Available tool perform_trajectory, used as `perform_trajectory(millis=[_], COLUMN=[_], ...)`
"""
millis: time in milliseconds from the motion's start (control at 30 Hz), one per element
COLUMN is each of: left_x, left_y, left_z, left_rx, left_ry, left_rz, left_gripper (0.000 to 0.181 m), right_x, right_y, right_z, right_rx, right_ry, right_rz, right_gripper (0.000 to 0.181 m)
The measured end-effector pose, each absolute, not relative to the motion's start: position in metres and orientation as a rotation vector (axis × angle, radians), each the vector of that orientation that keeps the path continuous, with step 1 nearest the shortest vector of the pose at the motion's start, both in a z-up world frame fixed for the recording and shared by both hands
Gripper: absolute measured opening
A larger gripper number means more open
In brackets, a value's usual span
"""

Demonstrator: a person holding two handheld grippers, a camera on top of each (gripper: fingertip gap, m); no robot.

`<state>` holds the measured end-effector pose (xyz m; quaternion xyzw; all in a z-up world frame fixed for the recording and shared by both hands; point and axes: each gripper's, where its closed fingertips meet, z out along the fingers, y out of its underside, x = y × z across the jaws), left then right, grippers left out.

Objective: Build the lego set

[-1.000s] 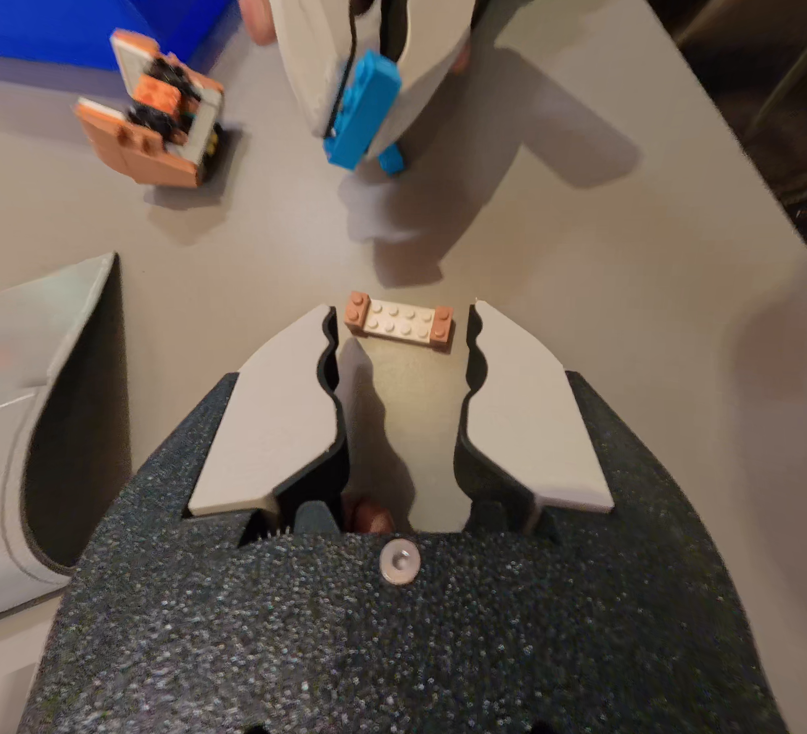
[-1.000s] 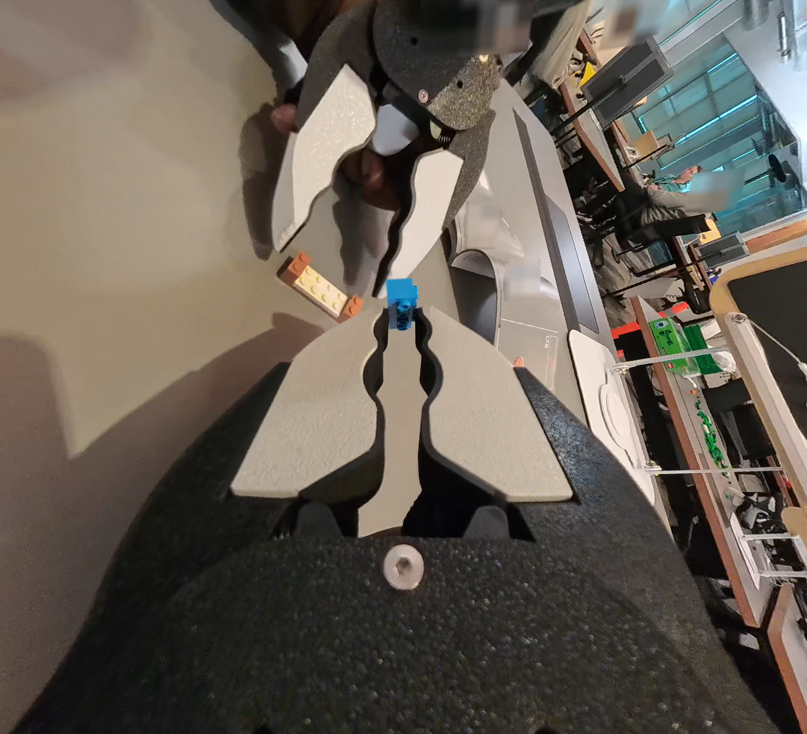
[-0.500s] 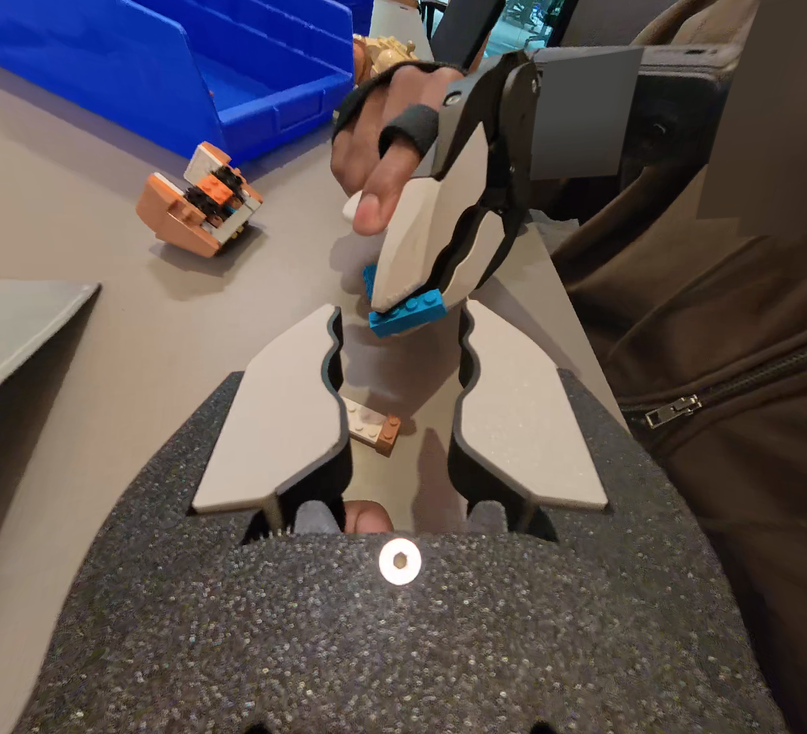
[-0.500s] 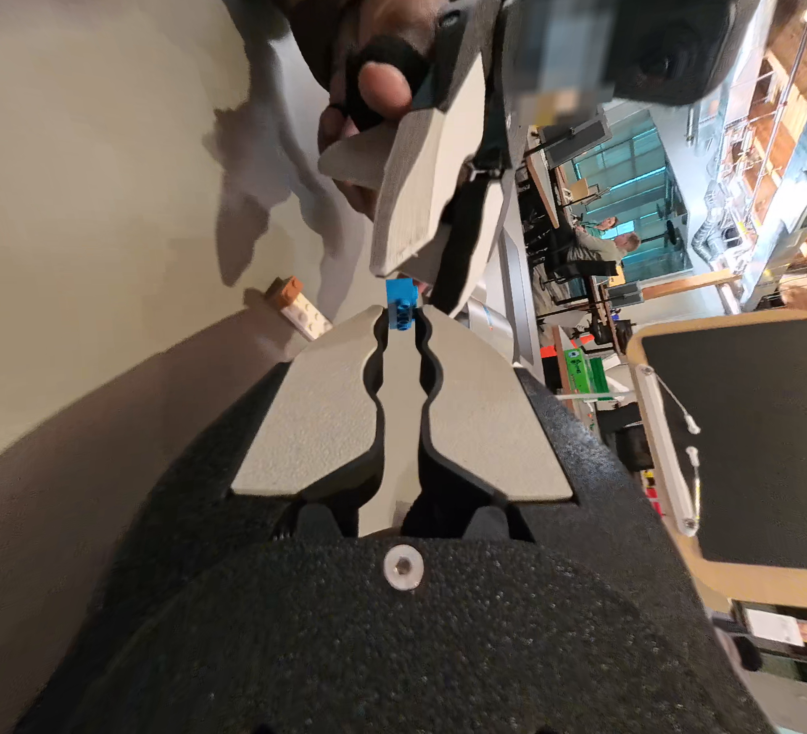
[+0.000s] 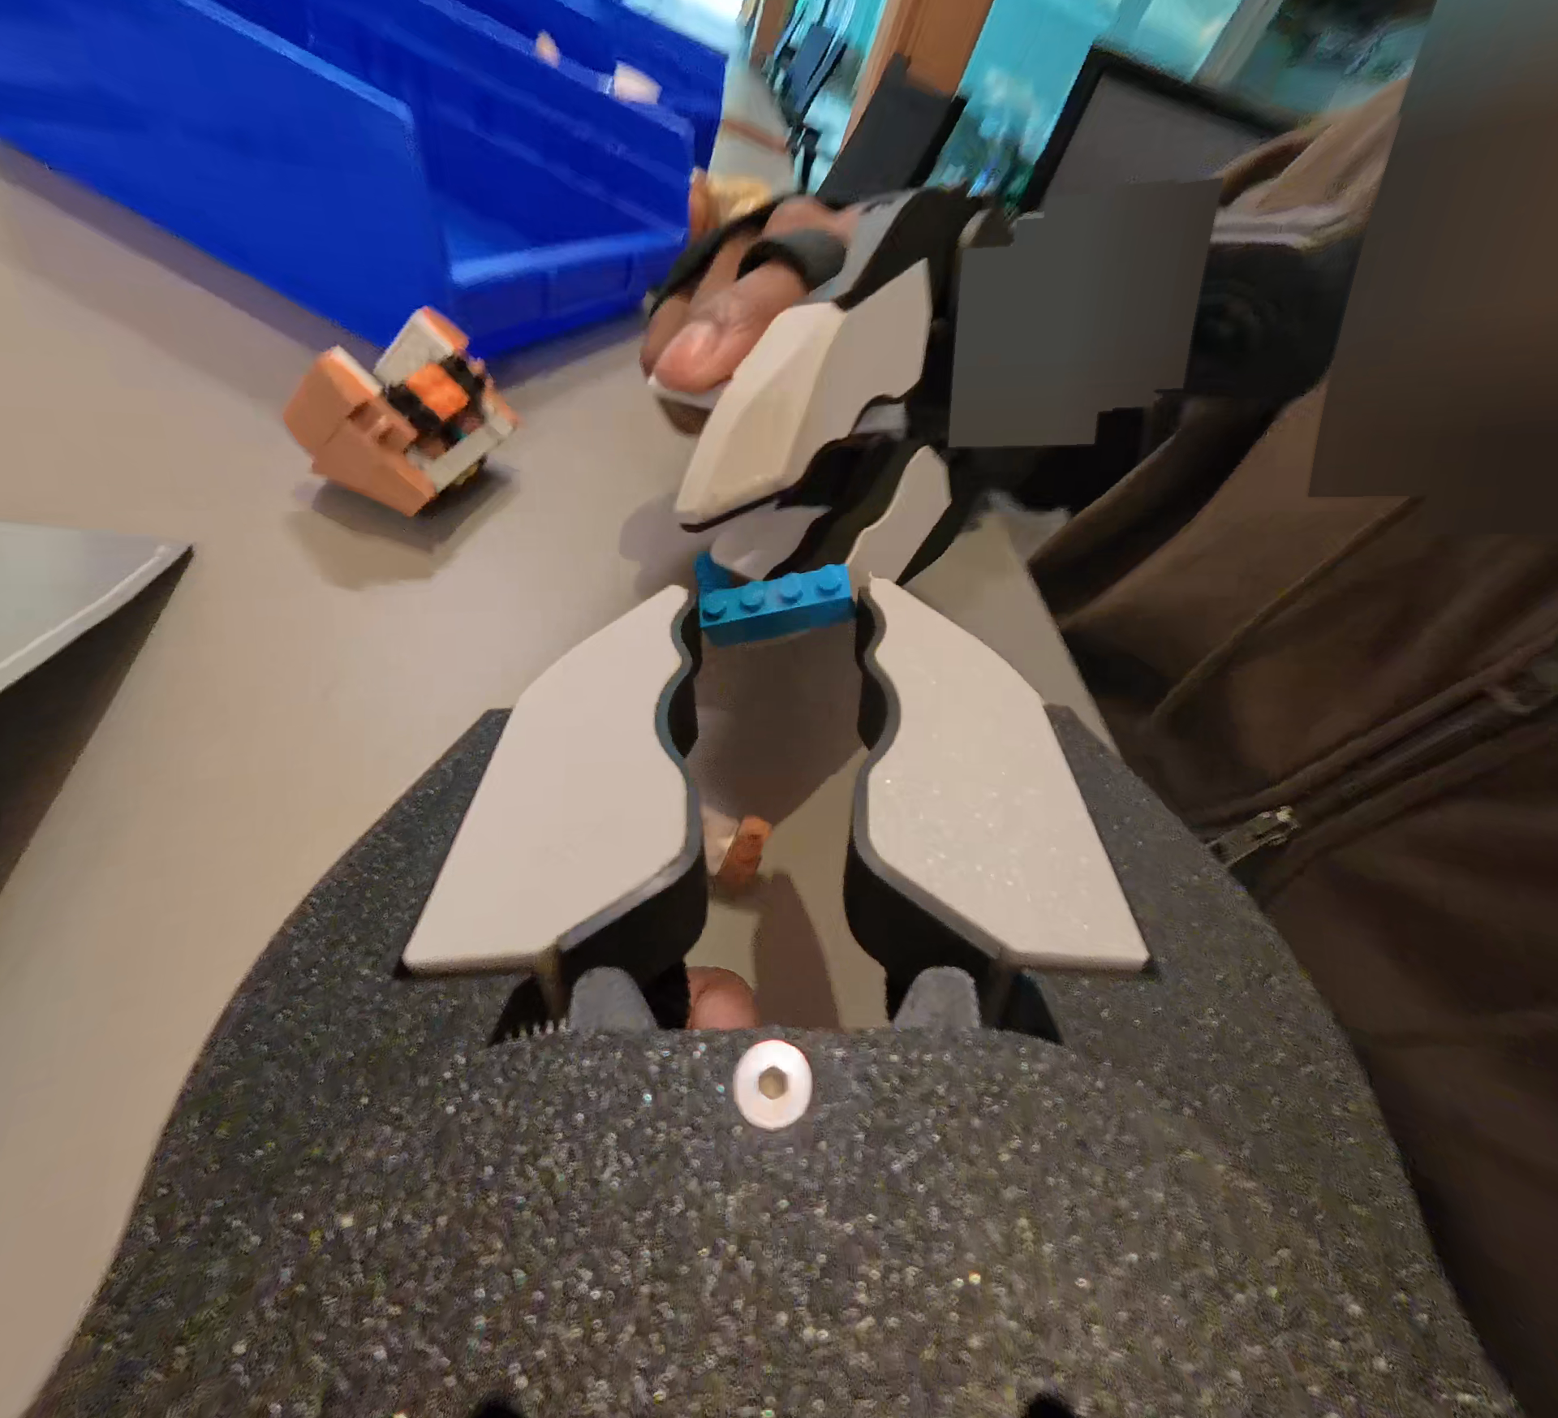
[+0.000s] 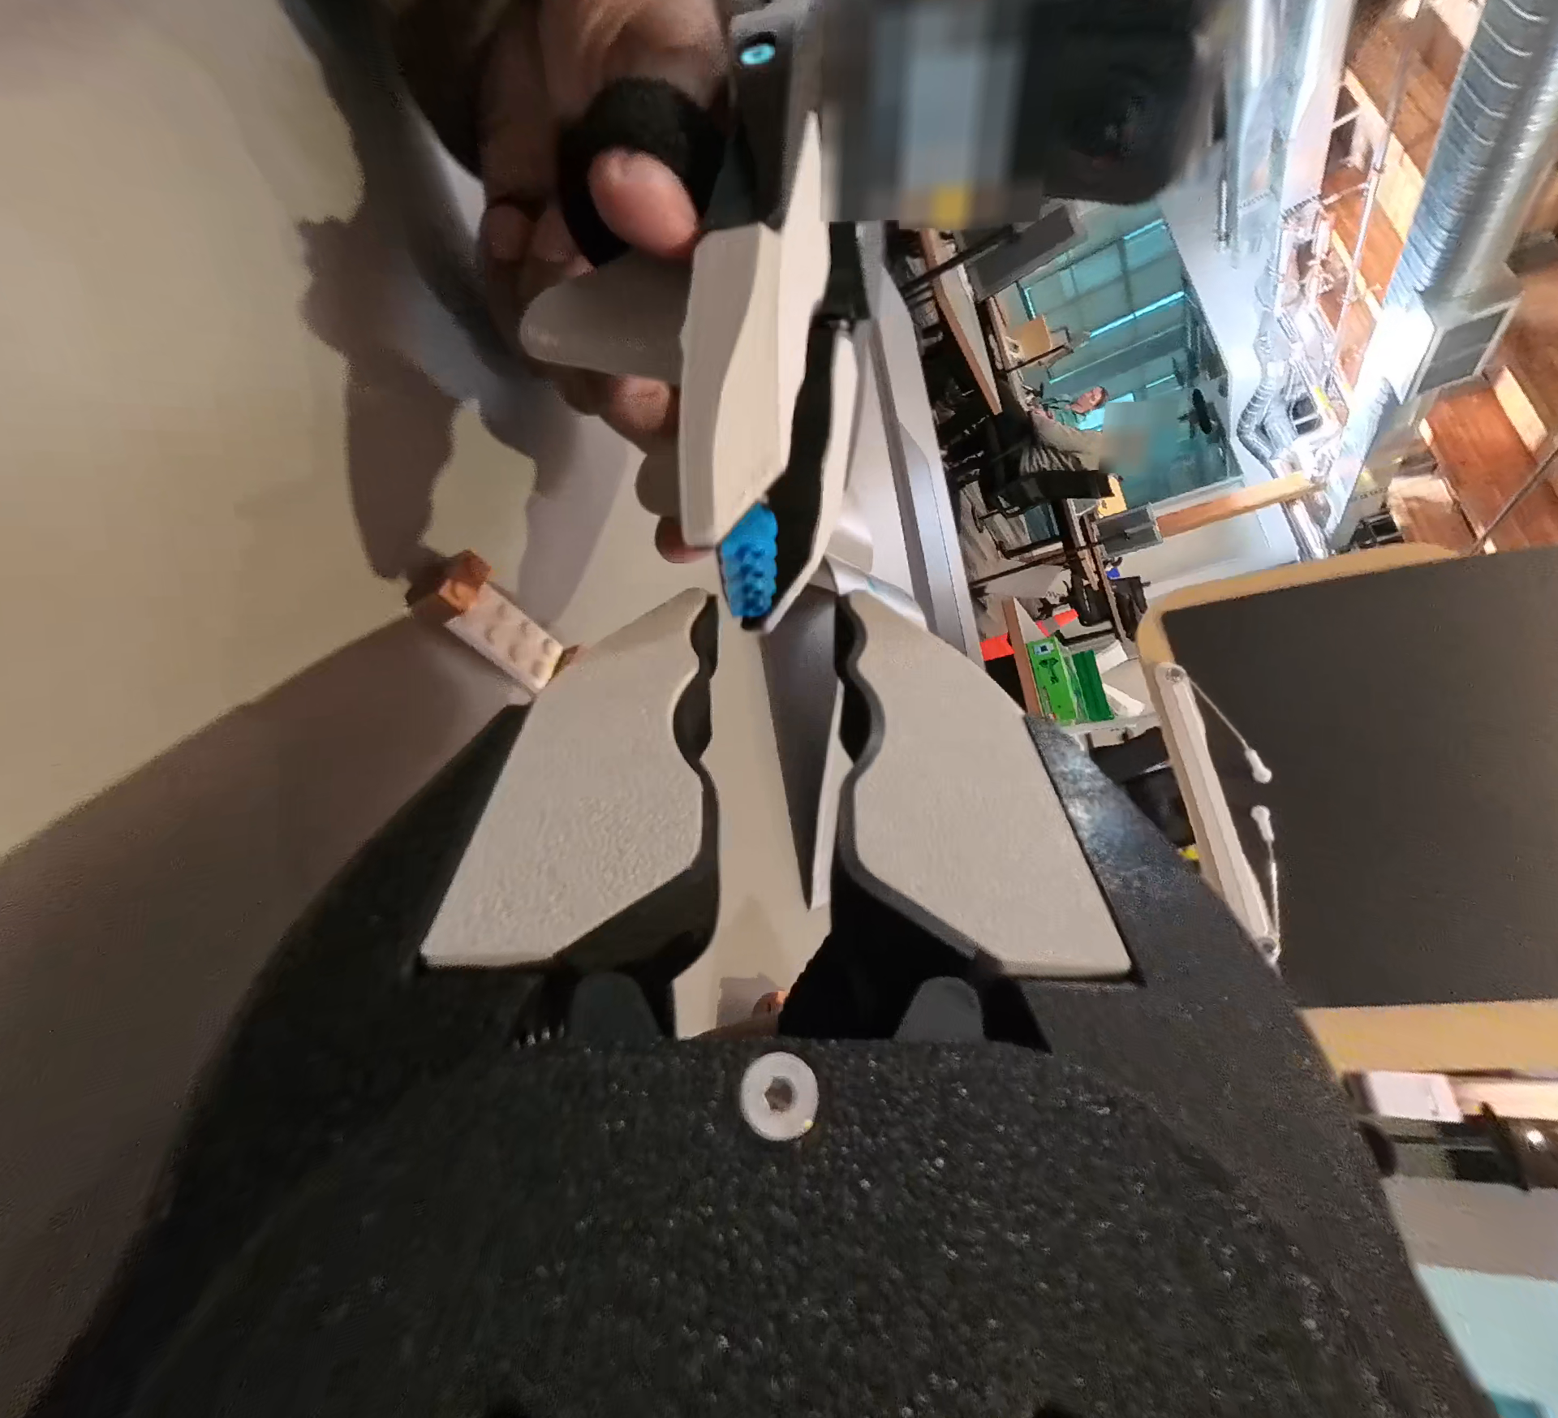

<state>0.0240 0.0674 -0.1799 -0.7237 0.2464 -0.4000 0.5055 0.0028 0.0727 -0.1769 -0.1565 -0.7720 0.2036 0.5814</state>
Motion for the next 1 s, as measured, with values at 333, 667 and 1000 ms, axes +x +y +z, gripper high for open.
perform_trajectory(millis=[333, 667, 1000], left_x=[0.015, 0.022, 0.021], left_y=[0.055, 0.062, 0.064], left_z=[-0.134, -0.194, -0.197], left_rx=[-1.406, -1.656, -1.599], left_ry=[0.502, 1.004, 1.089], left_rz=[-1.191, -0.386, -0.174], left_gripper=[0.035, 0.035, 0.035], right_x=[0.011, 0.017, 0.016], right_y=[0.071, 0.060, 0.057], right_z=[-0.167, -0.183, -0.192], right_rx=[-0.448, -0.772, -1.152], right_ry=[-1.755, -1.940, -1.964], right_rz=[0.653, 1.014, 1.286], right_gripper=[0.026, 0.026, 0.027])
